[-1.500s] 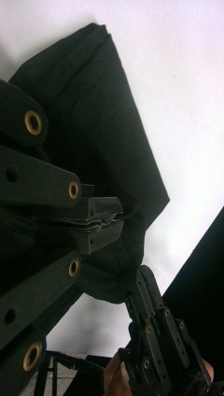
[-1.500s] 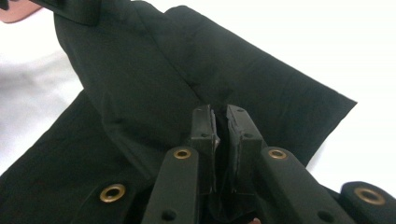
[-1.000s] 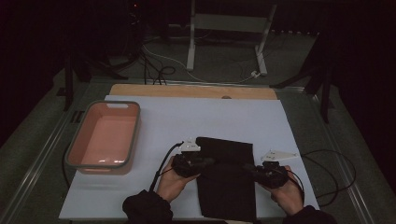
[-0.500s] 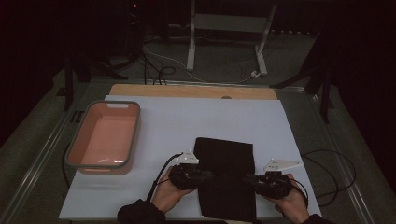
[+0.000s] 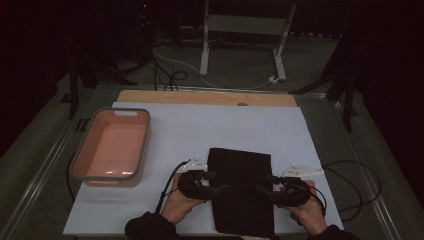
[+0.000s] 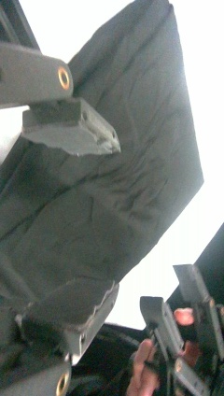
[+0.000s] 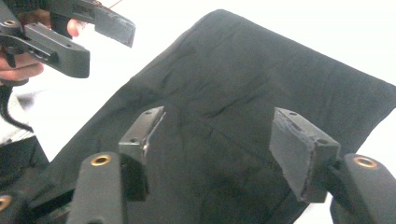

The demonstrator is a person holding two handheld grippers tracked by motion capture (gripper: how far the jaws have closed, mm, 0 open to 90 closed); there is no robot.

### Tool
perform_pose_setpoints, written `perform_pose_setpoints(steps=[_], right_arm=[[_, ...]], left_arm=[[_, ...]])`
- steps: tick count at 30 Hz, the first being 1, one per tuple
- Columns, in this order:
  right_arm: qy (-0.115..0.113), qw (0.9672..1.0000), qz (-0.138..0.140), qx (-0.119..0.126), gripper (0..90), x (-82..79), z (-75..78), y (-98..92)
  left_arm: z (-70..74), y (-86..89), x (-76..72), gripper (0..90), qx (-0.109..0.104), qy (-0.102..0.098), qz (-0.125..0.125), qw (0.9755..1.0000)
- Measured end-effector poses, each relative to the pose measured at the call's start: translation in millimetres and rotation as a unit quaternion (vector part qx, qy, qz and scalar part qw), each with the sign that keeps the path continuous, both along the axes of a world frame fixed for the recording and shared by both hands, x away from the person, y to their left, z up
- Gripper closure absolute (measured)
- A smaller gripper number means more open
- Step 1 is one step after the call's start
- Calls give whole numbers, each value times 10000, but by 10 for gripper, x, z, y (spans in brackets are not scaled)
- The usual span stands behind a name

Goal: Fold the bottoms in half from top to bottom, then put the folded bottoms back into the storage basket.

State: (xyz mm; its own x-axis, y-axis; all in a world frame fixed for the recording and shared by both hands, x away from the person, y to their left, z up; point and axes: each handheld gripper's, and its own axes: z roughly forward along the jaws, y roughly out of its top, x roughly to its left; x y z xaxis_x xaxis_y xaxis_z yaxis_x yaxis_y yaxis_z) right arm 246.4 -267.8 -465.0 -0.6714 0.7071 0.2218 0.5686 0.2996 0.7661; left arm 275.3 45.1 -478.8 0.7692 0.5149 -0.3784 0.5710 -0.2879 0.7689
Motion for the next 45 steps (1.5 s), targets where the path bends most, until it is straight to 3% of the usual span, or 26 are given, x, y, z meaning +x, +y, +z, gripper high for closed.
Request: perform_pose_setpoints(steps=[5,12,18,21,28,33,36,41,45], right_arm=[[-80,9999,-143,-36,277,34,-6,9],[-152,9994,-316,-41,173,63,-23,3],[-237,9988,-419,-75,146,69,-33,-15],[-258,9987,-427,-136,149,69,-45,-14],[-374,9979,-515,-138,146,59,-42,-14],[-382,9979,-501,-123,144,56,-46,-10],[-398,9979,-503,-116,143,54,-49,-6],[-429,9978,-505,-75,143,48,-46,-12],[-426,9977,-519,-72,143,47,-55,-12]], left_arm=[[33,12,64,154,16,-140,257,9996],[127,1,160,0,73,-491,399,9980],[173,-47,255,0,196,-738,518,9957],[173,-55,288,0,102,-786,540,9954],[142,-82,321,0,286,-943,646,9930],[118,-87,360,0,274,-990,686,9923],[108,-82,370,0,332,-1161,787,9896],[89,-69,403,0,290,-1341,820,9871],[80,-62,448,0,279,-1370,874,9863]])
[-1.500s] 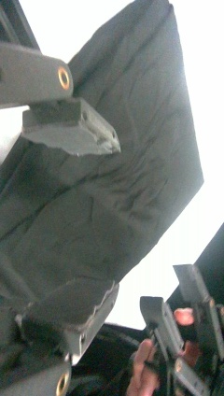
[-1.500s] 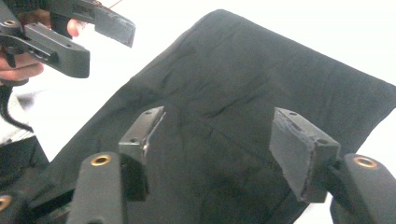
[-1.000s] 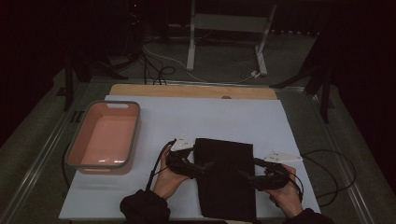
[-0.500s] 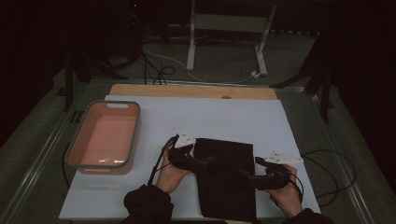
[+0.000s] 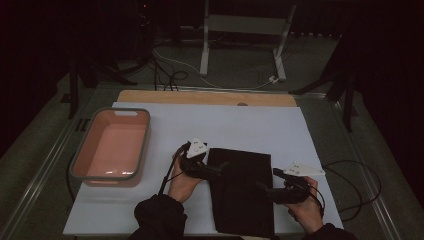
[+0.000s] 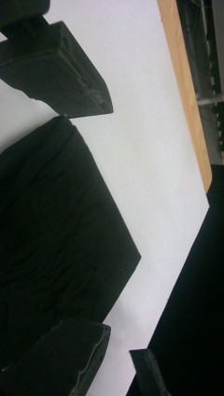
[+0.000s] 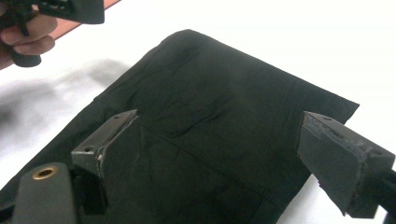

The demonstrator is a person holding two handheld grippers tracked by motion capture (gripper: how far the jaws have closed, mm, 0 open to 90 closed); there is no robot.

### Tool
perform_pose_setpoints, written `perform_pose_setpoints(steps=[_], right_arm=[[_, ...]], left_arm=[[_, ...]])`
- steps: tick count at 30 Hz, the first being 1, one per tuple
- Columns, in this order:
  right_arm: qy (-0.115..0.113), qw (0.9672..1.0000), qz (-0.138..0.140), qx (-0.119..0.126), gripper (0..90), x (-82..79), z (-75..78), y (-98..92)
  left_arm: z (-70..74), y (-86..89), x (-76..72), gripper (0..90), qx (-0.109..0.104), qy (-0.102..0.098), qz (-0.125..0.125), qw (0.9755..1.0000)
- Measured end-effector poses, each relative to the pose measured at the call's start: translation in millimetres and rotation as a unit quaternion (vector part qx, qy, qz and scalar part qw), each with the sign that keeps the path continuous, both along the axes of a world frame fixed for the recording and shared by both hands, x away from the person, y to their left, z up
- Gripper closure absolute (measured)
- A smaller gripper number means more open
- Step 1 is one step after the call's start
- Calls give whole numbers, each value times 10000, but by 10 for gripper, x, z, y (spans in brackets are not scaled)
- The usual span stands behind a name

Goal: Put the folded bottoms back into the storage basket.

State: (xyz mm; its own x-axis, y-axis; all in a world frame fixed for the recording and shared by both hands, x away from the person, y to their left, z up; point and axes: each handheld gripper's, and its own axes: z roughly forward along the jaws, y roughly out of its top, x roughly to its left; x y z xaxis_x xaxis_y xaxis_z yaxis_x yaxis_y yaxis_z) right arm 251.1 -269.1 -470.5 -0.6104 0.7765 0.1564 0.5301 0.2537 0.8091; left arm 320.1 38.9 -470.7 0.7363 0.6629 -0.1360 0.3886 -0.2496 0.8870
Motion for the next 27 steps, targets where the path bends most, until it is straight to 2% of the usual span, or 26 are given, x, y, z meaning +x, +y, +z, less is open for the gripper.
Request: perform_pose_setpoints(steps=[7,14,21,27], right_arm=[[-14,10000,-30,35,143,-6,-3,-16],[-13,10000,-27,29,143,-8,-15,-32],[-7,10000,-18,48,143,-16,-18,-42],[-13,10000,-61,61,143,-19,-18,-45]], left_arm=[[-52,-6,115,0,13,80,118,9999],[-116,-37,245,0,238,276,228,9991],[-194,-62,371,0,238,501,329,9979],[-258,-95,459,23,426,839,416,9947]])
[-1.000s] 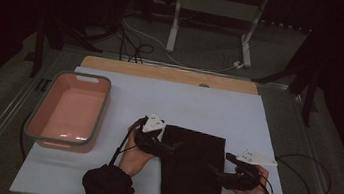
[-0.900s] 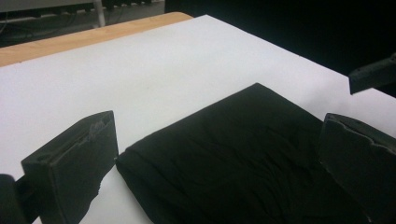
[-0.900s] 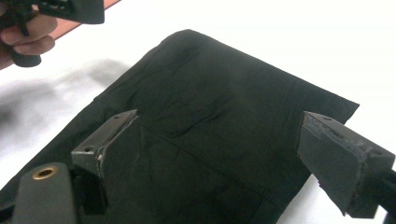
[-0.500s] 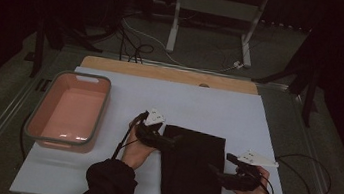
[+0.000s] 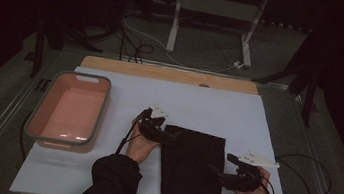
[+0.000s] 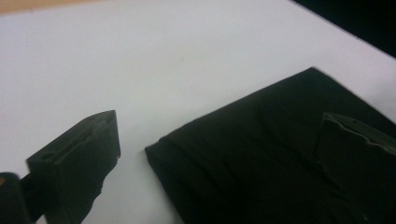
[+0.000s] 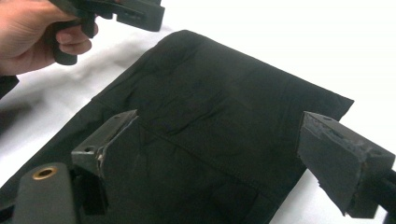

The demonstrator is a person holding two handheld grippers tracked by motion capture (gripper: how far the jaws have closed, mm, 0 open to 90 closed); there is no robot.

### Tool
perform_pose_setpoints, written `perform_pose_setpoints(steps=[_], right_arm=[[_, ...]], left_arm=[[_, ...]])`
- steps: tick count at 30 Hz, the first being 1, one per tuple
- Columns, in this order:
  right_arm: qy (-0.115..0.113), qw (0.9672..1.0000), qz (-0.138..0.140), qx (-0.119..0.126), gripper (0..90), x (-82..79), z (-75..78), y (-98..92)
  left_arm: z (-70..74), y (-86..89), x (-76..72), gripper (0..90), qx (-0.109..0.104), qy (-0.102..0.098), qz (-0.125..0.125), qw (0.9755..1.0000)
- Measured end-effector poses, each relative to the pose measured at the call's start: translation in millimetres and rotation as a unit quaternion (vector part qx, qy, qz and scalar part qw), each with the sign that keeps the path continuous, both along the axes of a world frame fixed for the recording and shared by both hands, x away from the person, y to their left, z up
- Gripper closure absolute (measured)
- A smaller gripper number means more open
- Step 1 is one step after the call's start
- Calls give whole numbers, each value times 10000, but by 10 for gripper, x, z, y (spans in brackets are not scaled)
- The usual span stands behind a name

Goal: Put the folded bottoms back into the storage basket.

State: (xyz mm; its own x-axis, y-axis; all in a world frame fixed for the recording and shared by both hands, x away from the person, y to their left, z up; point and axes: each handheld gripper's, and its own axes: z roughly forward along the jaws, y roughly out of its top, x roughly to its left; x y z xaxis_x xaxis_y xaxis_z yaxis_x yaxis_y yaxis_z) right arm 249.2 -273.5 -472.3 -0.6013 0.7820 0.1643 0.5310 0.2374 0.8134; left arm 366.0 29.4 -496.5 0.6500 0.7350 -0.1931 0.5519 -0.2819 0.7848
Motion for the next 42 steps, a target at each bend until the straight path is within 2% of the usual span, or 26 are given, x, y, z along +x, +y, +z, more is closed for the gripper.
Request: perform_pose_setpoints(steps=[9,20,24,30,33,36,37,39,41,42], right_arm=[[9,10000,-7,18,143,1,-2,-8],[10,10000,0,12,144,0,-8,-7],[11,10000,-1,18,144,-1,-7,-10],[10,10000,11,13,144,-1,-8,-4],[14,10000,13,7,144,-3,-10,4],[21,10000,33,12,145,-3,-10,5],[20,10000,37,5,145,-2,-13,6],[24,10000,38,4,145,-3,-14,5],[28,10000,33,5,145,-3,-15,3],[36,10000,44,16,145,0,-17,-2]], left_arm=[[-86,-116,103,162,342,272,76,9990],[-204,-104,188,332,387,509,115,9979],[-243,-115,193,392,406,675,40,9969],[-238,-128,192,463,158,969,31,9952],[-241,-118,194,553,-38,1182,-155,9929],[-243,-140,179,648,-16,1191,-249,9926],[-242,-156,164,727,15,1153,-323,9928],[-227,-147,160,816,-20,1091,-326,9935],[-211,-138,158,862,-50,1045,-322,9940],[-168,-126,146,868,-41,940,-296,9951]])
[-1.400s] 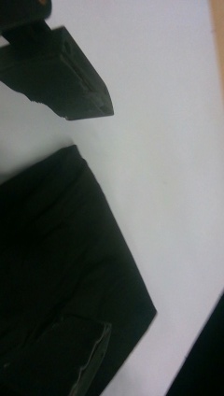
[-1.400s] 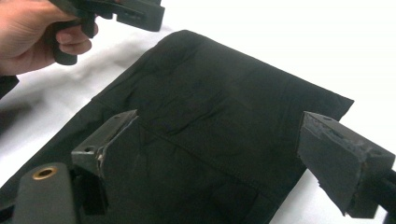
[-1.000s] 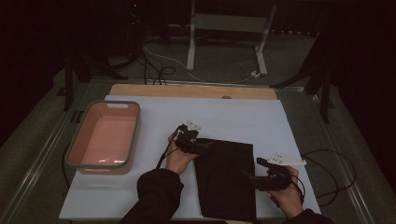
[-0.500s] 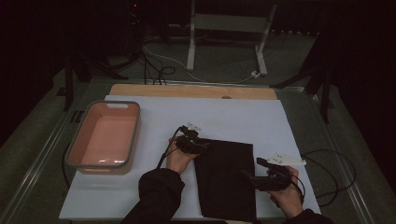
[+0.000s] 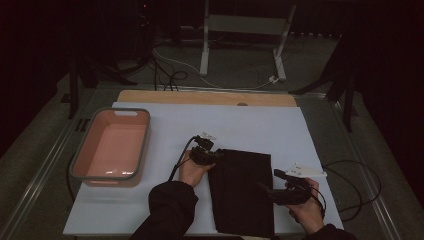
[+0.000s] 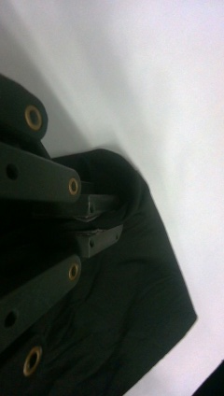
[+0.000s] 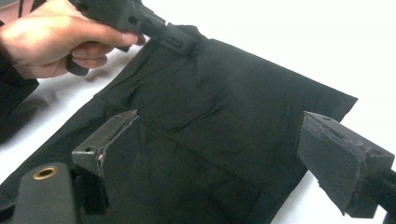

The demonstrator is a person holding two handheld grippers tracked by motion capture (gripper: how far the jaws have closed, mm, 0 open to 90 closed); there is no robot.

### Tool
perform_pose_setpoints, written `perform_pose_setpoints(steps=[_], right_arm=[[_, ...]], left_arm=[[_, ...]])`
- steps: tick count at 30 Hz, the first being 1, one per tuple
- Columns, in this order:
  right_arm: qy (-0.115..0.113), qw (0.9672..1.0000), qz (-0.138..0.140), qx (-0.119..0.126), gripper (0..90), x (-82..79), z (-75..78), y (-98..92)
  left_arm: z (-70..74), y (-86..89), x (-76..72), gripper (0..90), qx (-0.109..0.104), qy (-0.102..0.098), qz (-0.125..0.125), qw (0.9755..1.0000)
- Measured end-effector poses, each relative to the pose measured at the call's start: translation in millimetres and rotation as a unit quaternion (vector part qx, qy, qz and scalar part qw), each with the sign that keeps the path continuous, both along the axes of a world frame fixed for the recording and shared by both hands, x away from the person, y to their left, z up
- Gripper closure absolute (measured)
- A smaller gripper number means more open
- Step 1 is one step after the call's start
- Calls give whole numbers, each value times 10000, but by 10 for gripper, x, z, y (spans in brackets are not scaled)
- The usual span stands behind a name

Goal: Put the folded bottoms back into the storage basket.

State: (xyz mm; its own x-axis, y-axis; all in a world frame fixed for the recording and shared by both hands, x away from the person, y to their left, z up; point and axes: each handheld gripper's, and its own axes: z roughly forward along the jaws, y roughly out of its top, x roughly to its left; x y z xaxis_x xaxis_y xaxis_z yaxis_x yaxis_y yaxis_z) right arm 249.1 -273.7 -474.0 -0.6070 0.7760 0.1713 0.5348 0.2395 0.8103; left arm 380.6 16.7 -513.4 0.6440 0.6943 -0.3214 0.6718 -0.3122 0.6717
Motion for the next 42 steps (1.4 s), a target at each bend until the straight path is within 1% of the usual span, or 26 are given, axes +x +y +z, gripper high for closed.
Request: perform_pose_setpoints(steps=[4,6,7,8,11,16,18,20,30,35,36,38,42], right_arm=[[8,10000,-13,-7,145,1,-6,11],[14,10000,-18,-24,145,-1,-6,15],[8,10000,11,-24,145,-1,-10,23],[10,10000,4,-41,145,-1,-10,30],[19,10000,14,-31,145,0,-11,39],[45,10000,24,-67,145,2,-23,35],[50,10000,23,-60,145,3,-24,37],[31,10000,1,-70,145,4,-32,49],[98,9999,51,-113,145,1,-62,89],[132,9997,96,-173,145,-6,-75,132],[137,9997,68,-208,146,-8,-78,148],[131,9994,107,-289,149,-14,-84,175],[242,9990,181,-334,171,-25,-103,241]], left_arm=[[67,39,-17,875,-11,-115,55,9999],[67,39,-17,875,-11,-115,55,9999],[102,59,-29,876,51,-211,111,9997],[112,65,-32,877,45,-233,133,9996],[130,88,-30,877,50,-274,181,9994],[165,186,-12,877,49,-340,374,9987],[169,204,-12,877,47,-349,418,9985],[176,258,-10,877,67,-360,512,9980],[187,445,-20,876,81,-409,821,9958],[198,529,-21,876,82,-436,989,9941],[204,540,-22,876,76,-440,1032,9937],[213,558,-21,875,67,-432,1043,9936],[207,538,-43,863,59,-410,940,9947]])
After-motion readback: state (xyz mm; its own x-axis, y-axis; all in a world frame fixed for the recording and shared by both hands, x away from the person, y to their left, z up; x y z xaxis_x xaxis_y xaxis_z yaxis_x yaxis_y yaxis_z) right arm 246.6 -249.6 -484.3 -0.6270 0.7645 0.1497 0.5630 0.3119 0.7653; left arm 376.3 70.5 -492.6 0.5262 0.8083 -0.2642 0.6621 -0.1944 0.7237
